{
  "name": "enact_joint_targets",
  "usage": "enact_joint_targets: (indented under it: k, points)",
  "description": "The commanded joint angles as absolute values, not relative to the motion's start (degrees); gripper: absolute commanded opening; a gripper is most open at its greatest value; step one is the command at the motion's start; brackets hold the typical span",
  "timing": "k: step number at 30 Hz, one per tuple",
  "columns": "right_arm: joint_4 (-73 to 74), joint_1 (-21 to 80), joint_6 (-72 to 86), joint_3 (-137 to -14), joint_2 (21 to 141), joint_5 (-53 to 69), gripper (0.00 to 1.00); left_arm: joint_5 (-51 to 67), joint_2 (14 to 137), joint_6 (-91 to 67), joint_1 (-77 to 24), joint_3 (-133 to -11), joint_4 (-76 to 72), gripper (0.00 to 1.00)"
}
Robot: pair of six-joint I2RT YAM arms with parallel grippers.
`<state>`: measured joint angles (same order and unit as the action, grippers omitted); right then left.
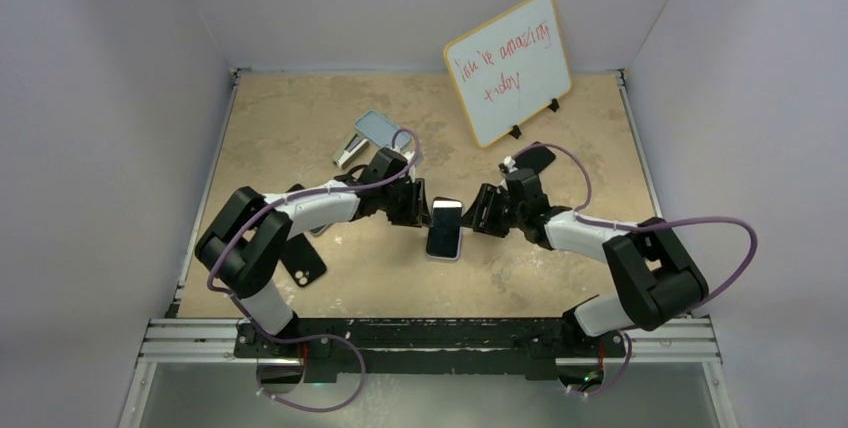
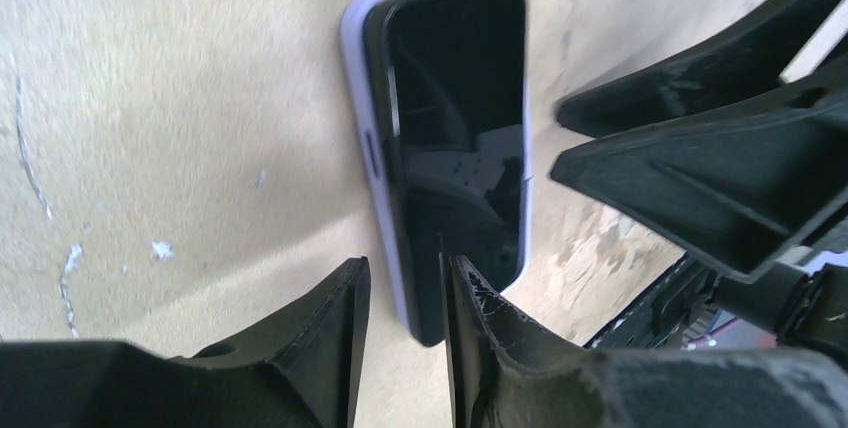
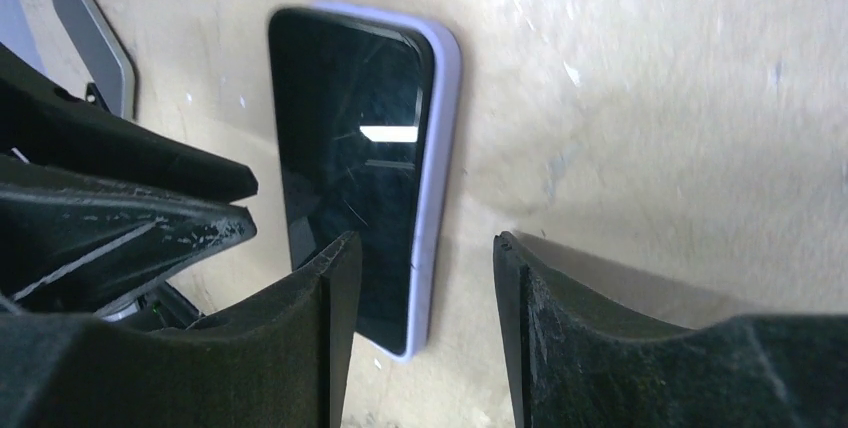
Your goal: Put the phone into the phone case
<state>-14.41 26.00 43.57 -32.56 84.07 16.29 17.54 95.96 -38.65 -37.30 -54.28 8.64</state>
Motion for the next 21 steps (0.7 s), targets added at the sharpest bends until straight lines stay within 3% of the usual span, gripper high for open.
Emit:
enact_joint_targets:
  k: [1,6,14,21]
  points:
    - [-15.62,27.06,46.59,-29.35,81.41,18.39,0.53,19.50,94.16,-39.58,-37.55,-51.03,5.83,0.34]
    - [-17.89,28.25,48.71,-28.32,82.29,18.40,0.54,21.41,95.03,-40.78,-37.54,-48.48,2.61,0.27]
    - [-22.94,31.10,56.29,-26.13,82.45,14.41,0.61,24.75,94.10,-41.88,-37.56,-45.99,-0.76,0.07]
    - [-30.07,31.97,61.01,-24.85,84.55,16.28,0.51,29.46,94.47,-46.54,-38.33,-43.56,-7.39,0.00]
